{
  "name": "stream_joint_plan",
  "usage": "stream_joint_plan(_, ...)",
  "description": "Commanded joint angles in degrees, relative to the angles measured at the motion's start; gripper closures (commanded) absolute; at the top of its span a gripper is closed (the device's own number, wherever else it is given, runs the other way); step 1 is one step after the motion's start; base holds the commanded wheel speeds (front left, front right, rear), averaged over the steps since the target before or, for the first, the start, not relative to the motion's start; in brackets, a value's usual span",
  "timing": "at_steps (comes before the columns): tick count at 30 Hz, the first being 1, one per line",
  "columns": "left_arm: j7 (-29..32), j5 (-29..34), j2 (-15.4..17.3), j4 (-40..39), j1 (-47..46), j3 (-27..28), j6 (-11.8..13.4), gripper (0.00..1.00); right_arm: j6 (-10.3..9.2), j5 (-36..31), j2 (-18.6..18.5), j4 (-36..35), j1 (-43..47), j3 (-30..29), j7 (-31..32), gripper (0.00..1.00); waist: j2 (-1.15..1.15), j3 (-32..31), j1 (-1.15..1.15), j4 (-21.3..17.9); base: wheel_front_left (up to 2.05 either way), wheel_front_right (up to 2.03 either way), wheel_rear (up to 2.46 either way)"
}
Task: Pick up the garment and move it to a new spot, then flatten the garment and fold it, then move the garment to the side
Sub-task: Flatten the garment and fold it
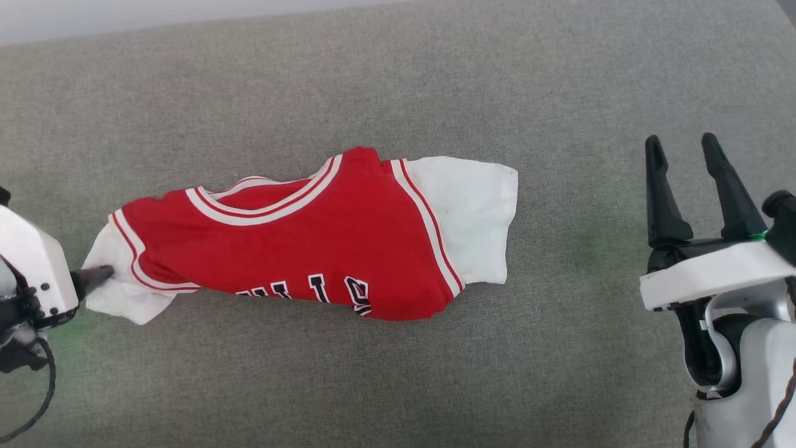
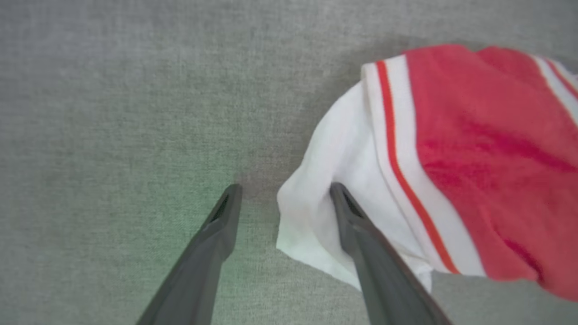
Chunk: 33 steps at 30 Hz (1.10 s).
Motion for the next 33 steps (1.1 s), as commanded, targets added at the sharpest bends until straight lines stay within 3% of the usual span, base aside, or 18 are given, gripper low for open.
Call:
stream_joint_plan(1,-0.3,0.5,-0.7,1.4,-0.7,-0.2,0.3,0.0,-0.02,-0.3,0.0,-0.6,-0.5,0.3,0.8,0.0,0.0,0.5,0.0,-0.1,0.0,0.0,0.0)
stream_joint_plan(5,0.9,-1.1,-3.8,6.3,-0.8,-1.1,-0.1,0.0,-0.02,-0.6,0.0,-0.5,-0.9,1.6,3.9,0.0,0.0,1.9,0.0,-0.2,0.0,0.0,0.0)
stream_joint_plan(6,1.3,-1.2,-4.2,6.9,-0.9,-1.5,-0.6,0.62,-0.02,-0.8,0.0,-0.3,-1.0,2.0,4.8,0.0,0.0,2.2,0.0,-0.1,0.0,0.0,0.0)
stream_joint_plan(7,1.4,-1.2,-4.7,7.4,-1.0,-1.9,-1.0,1.0,-0.02,-0.8,0.0,-0.1,-1.2,2.7,6.0,0.0,0.0,2.4,0.0,0.0,0.0,0.0,0.0)
stream_joint_plan(12,0.4,-1.1,-6.6,8.4,-2.9,-2.7,-3.3,1.0,-0.02,0.3,-0.4,2.0,-3.2,5.8,13.7,0.0,0.0,3.4,0.0,1.7,0.0,0.0,0.0)
stream_joint_plan(20,-1.1,0.7,-10.6,8.9,-7.0,-4.9,-5.7,1.0,-0.02,1.7,-4.3,9.2,-10.1,10.1,27.0,0.0,0.0,4.5,0.0,6.6,0.0,0.0,0.0)
stream_joint_plan(27,-2.1,1.4,-13.7,10.5,-9.4,-6.7,-7.4,1.0,-0.02,0.5,-7.4,17.6,-15.9,12.6,37.6,0.0,0.0,5.1,0.0,10.9,0.0,0.0,0.0)
stream_joint_plan(33,-3.0,1.4,-15.8,12.6,-10.6,-7.4,-8.5,1.0,0.02,2.3,-7.9,26.9,-17.4,18.1,47.5,0.0,0.0,5.7,0.0,12.9,0.0,0.0,0.0)
